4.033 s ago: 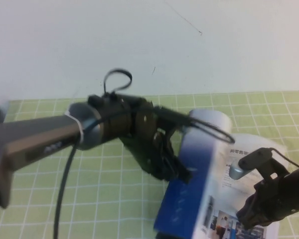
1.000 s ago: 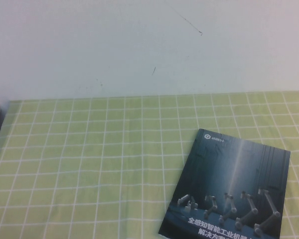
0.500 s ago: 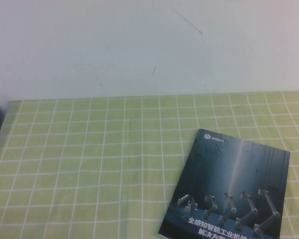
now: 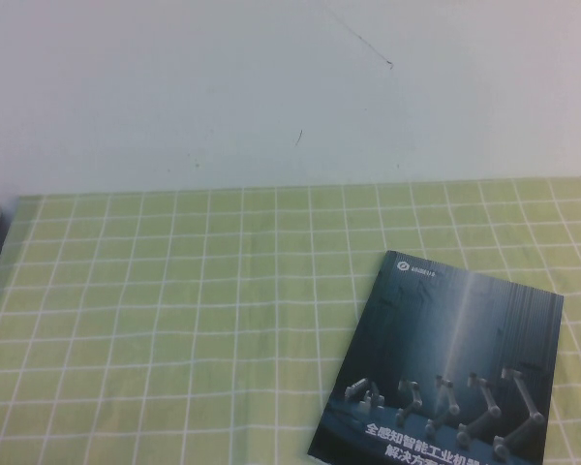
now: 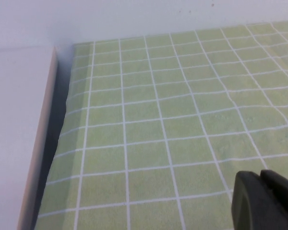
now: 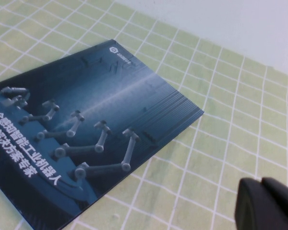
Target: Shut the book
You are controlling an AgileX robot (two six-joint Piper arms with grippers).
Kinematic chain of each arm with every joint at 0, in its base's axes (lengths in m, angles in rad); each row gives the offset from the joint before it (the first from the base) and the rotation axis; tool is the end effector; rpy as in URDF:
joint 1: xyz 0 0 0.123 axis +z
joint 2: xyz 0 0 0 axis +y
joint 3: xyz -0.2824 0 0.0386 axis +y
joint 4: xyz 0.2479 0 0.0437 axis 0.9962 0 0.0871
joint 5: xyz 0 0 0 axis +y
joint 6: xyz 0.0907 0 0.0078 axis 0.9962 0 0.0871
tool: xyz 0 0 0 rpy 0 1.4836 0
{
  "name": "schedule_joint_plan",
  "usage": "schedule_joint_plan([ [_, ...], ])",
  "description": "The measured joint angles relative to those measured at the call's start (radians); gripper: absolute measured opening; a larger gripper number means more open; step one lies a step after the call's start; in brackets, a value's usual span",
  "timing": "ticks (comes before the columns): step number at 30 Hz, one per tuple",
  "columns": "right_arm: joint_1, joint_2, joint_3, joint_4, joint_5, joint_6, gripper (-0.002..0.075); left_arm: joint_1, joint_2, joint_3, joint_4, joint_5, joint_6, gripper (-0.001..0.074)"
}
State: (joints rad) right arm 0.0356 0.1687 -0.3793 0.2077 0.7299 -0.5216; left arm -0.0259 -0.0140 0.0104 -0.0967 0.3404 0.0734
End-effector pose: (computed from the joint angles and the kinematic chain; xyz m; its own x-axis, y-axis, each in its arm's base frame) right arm 0.0431 0.0141 0.2660 -0.3242 -0.3661 -0.8723 -0.2962 0.9150 -0.2739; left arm 0.0529 -0.0043 0.1798 -0.2465 -0.0114 -0.9691 0.0527 0.9983 -0.0252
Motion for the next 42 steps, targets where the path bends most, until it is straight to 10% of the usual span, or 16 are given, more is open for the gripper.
schedule_joint_plan([
  [42,0.000,0.000,0.000,0.000,0.000,0.000,-0.0003,0.000,0.000,0.000,0.070,-0.002,-0.073,-0.0004],
])
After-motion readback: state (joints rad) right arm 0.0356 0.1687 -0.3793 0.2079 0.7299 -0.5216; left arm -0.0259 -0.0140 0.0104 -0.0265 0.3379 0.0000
